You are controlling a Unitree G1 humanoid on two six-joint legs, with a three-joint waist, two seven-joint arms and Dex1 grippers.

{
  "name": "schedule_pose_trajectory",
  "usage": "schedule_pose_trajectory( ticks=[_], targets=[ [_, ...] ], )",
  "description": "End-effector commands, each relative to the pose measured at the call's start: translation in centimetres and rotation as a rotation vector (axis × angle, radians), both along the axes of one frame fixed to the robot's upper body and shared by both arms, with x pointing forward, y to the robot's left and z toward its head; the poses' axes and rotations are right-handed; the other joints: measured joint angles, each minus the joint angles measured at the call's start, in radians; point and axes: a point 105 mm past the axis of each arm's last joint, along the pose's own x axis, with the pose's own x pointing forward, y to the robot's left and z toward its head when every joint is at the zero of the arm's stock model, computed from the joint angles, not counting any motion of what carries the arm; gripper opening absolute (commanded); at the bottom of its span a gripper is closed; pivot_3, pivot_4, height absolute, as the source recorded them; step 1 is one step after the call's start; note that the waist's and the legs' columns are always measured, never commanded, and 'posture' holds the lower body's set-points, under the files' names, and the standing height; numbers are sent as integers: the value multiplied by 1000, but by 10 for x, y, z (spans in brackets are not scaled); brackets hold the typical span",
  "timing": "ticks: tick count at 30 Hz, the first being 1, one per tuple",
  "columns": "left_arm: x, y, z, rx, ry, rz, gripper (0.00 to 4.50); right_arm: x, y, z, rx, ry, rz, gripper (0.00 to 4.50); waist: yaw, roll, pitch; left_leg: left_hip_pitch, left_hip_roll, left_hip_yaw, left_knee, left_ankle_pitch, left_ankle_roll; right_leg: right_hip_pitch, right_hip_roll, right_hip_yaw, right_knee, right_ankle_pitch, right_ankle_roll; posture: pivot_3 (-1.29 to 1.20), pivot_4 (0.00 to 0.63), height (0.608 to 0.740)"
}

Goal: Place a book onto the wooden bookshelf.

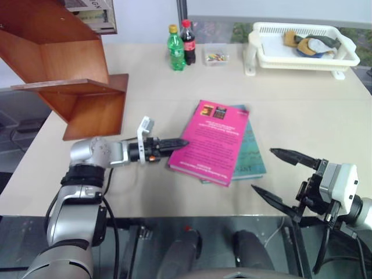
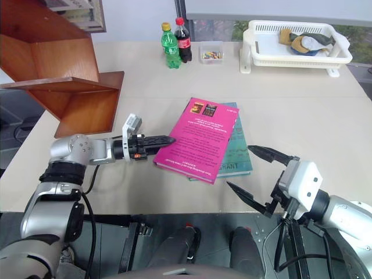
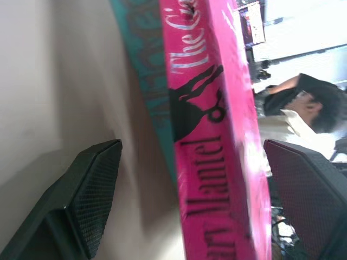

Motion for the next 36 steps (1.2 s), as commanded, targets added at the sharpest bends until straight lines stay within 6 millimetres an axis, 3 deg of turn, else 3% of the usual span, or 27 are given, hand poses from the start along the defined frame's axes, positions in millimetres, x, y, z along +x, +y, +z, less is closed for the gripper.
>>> schedule_pose_trajectory(
  ticks=[1, 6, 10, 12, 14, 27, 36],
  targets=[
    [3, -10, 6, -32, 1, -42, 4480, -6, 3, 9, -4, -58, -3, 4500, 1, 0, 0, 0, 0, 0, 0, 0, 0, 0, 0, 0, 0, 0, 0, 0, 150, 740],
    [11, -21, 4, -47, 12, -53, 4480, -7, 2, 9, -9, -63, -26, 4500, 1, 0, 0, 0, 0, 0, 1, 0, 0, 0, 0, 0, 0, 0, 0, 0, 150, 740],
    [14, -24, 5, -63, 16, -52, 3328, -8, 2, 9, -14, -64, -38, 4500, -2, 0, 0, 0, 0, 0, 2, 0, 0, 0, 0, 0, 1, 0, 0, 0, 150, 740],
    [15, -24, 6, -67, 15, -51, 2095, -8, 1, 8, -17, -64, -44, 4500, -1, 0, 0, 0, 0, 0, 2, 0, 0, 0, 0, 0, 1, 0, 0, 0, 150, 740],
    [15, -22, 8, -75, 12, -50, 1406, -8, 0, 8, -19, -62, -50, 4500, -1, 0, 0, 0, 0, 0, 3, 0, 0, 0, 0, 0, 1, 0, 0, 0, 150, 740],
    [-4, 9, 45, -122, -108, 12, 1406, 4, 2, 4, -11, -61, -21, 4500, -23, -1, 0, -1, 0, -1, 4, -1, 1, 0, 0, 0, 3, 0, 0, 0, 150, 740],
    [-24, 18, 85, 91, -637, 109, 1406, 14, 5, 2, -6, -62, 30, 4500, -18, -1, 0, -1, 0, 0, 4, 0, 0, 0, -2, 0, 4, 0, 0, 0, 150, 740]
  ],
)
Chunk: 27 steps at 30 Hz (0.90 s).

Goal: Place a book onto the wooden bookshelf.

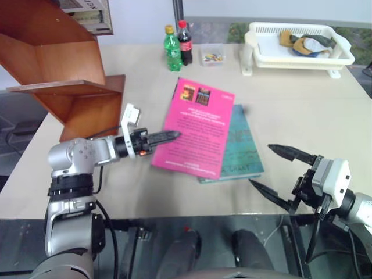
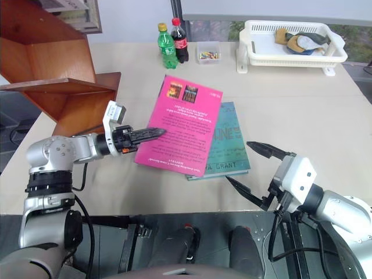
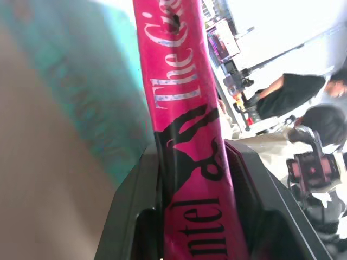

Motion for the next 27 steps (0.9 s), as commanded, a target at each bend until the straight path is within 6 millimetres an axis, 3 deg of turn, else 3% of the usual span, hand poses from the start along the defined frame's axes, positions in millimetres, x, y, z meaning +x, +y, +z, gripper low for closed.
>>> schedule_pose_trajectory(
  ticks=[1, 8, 17, 24, 27],
  targets=[
    [-5, 5, 35, 99, -304, 95, 1406, 0, 3, 5, -5, -41, 39, 4500, 2, 0, 0, 0, 0, 0, 0, 0, 0, 0, 0, 0, 0, 0, 0, 0, 150, 740],
    [-14, 2, 66, 359, -836, 256, 1406, 8, 5, 4, -3, -39, 89, 4500, 6, 0, 0, 0, 0, 1, 0, -1, 2, 0, 0, 1, 0, 0, 0, 0, 150, 740],
    [-32, 11, 91, 525, -1127, 262, 1406, 21, 9, 3, -1, -46, 158, 4500, 19, 0, 0, 0, 0, 2, -1, -1, 2, 0, 1, 0, -2, 0, 0, 0, 150, 740],
    [-45, 39, 148, 851, -1559, 298, 1406, 27, 11, 6, 6, -55, 202, 4500, 21, 0, 1, -1, 0, 1, -1, -2, 3, 0, 1, -1, -3, 0, 0, 0, 150, 740],
    [-50, 72, 168, 1103, -1596, 275, 1406, 35, 16, 18, 44, -90, 226, 4500, 10, 0, 2, 0, 0, 2, -3, -2, 3, 0, 1, 0, -4, 0, 0, 0, 150, 740]
  ],
)
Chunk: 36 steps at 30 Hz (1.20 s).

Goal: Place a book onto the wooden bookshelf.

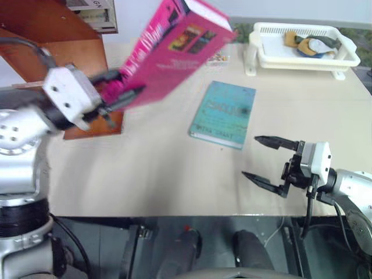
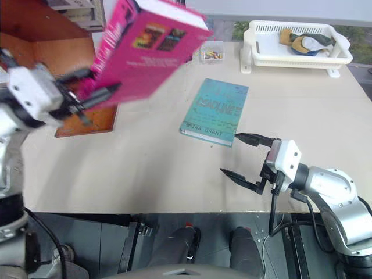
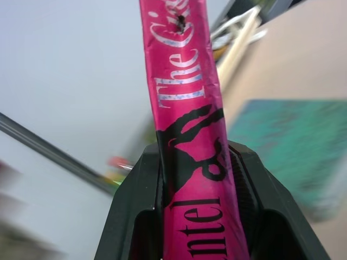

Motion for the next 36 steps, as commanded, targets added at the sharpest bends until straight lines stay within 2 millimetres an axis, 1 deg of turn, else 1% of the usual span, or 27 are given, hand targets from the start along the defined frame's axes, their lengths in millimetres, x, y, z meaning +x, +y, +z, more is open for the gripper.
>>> schedule_pose_trajectory(
  ticks=[1, 4, 8, 12, 15, 17, 21, 23, 27, 30, 34, 36],
  targets=[
    [-11, 35, 31, 173, -104, 130, 1406, 3, 7, 19, 52, -66, 44, 4500, -8, 1, 0, 0, 0, 0, -1, 0, 0, 0, 0, 0, 0, 0, 0, 0, 150, 740],
    [-13, 59, 39, 256, -86, 225, 1406, 10, 11, 34, 83, -109, 56, 4500, -17, 1, 1, 0, 0, -1, -3, 0, 0, -1, 0, -1, 0, 0, 0, 0, 150, 740],
    [-14, 98, 47, 321, -90, 363, 1406, 13, 21, 65, 151, -193, 89, 4500, -20, 1, 1, 0, 0, -1, -4, 0, 0, -1, 0, -1, -1, 0, 0, 0, 150, 740],
    [-12, 131, 46, 355, -67, 460, 1406, 10, 30, 89, 224, -245, 128, 4500, -22, 1, 2, 0, 0, -2, -6, 0, 0, -3, 0, -2, -1, 0, 0, 0, 150, 740],
    [-7, 150, 45, 364, -60, 520, 1406, 11, 35, 105, 279, -274, 132, 4500, -20, 1, 2, 0, 0, -2, -6, 0, 0, -4, 0, -2, -1, 0, 0, 0, 150, 740],
    [-2, 156, 41, 361, -50, 527, 1406, 13, 37, 112, 312, -284, 126, 4500, -20, 0, 1, -1, -1, -3, -6, 0, 0, -4, 0, -3, -1, 0, 0, 0, 150, 740],
    [12, 167, 31, 351, -22, 545, 1406, 12, 44, 108, 312, -289, 124, 4500, -22, -1, 1, -2, -1, -4, -6, 1, -1, -4, 0, -5, 0, 0, 0, 0, 150, 740],
    [20, 171, 24, 371, 15, 558, 1406, 12, 46, 107, 315, -293, 122, 4500, -24, -1, 1, -2, -1, -3, -5, 1, -2, -5, 0, -4, 2, 0, 0, 0, 150, 740],
    [33, 178, 18, 422, 73, 607, 1406, 13, 47, 107, 322, -299, 102, 4500, -28, -2, 1, -3, -1, -2, -3, 2, -2, -5, 0, -4, 3, 0, 0, 0, 150, 740],
    [36, 183, 15, 464, 113, 634, 1406, 13, 48, 105, 325, -296, 90, 4500, -39, -4, 2, -4, -2, -3, -2, 2, -2, -5, 1, -5, 3, 0, 0, 0, 150, 740],
    [35, 196, 3, 517, 173, 689, 1406, 12, 48, 100, 324, -287, 84, 4500, -50, -5, 2, -4, -2, -3, -1, 2, -2, -5, 1, -4, 4, 0, 0, 0, 150, 740],
    [34, 200, -5, 501, 214, 697, 1406, 12, 47, 99, 322, -286, 75, 4500, -52, -5, 2, -2, -2, -1, -1, 1, -1, -6, 1, -3, 7, 0, 1, 0, 150, 740]
  ],
)
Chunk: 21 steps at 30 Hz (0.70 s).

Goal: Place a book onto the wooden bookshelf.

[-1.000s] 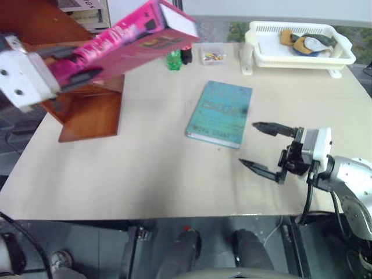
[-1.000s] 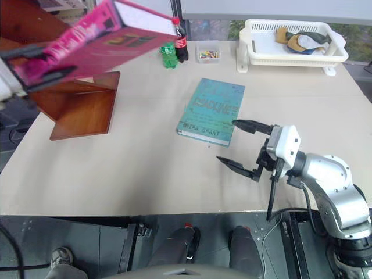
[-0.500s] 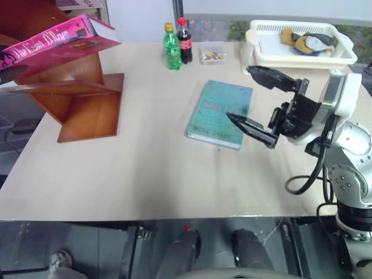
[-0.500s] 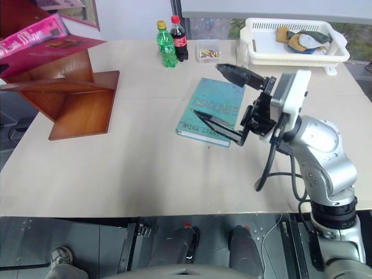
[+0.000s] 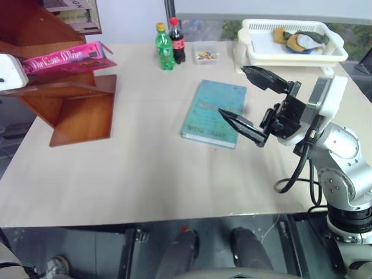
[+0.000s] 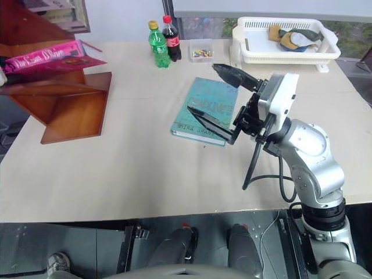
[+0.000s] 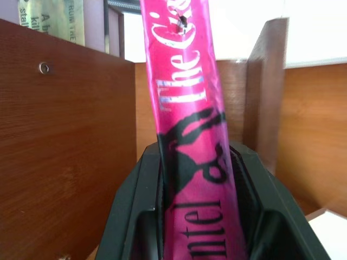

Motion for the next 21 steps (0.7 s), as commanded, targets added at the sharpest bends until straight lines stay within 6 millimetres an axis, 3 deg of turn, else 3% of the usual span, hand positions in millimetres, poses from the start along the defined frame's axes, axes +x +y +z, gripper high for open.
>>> schedule_pose_trajectory(
  ticks=[1, 3, 7, 8, 16, 21],
  targets=[
    [-10, 16, -7, -14, 39, 66, 1711, -11, 2, 7, 14, -57, 8, 4500, 0, 0, 0, 0, 0, 1, 0, -1, 1, -1, 0, 0, 2, 0, 0, 0, 150, 740],
    [-10, 16, -7, -22, 35, 67, 2392, -11, 2, 7, 15, -55, 3, 4500, 0, 0, 0, 0, 1, 0, 2, -1, 2, -2, 1, 0, 5, 0, 0, 0, 150, 740],
    [-14, 19, -1, -34, -16, 69, 4270, -11, 1, 5, 12, -50, 0, 4500, 1, 0, 0, 1, 1, 2, 6, -2, 3, -1, 1, 1, 9, 0, 0, 0, 150, 740],
    [-17, 20, 1, -37, -32, 64, 4463, -11, 0, 5, 11, -49, -1, 4500, 1, -1, 1, 1, 1, 1, 6, -2, 3, -1, 1, 1, 10, 0, 0, 0, 150, 740],
    [-56, 20, 21, -141, -185, -70, 4463, -7, -1, -1, -5, -31, 19, 4500, -3, -4, 2, 1, 1, 2, 7, -2, 3, -2, 1, 2, 10, 0, 0, 0, 150, 740],
    [-75, -3, 26, -158, -251, -274, 4463, -2, -6, -5, -25, -14, 34, 4500, 1, -4, 2, 0, 2, 1, 7, -2, 3, -2, 0, 1, 9, 0, 0, 0, 150, 740]
  ],
)
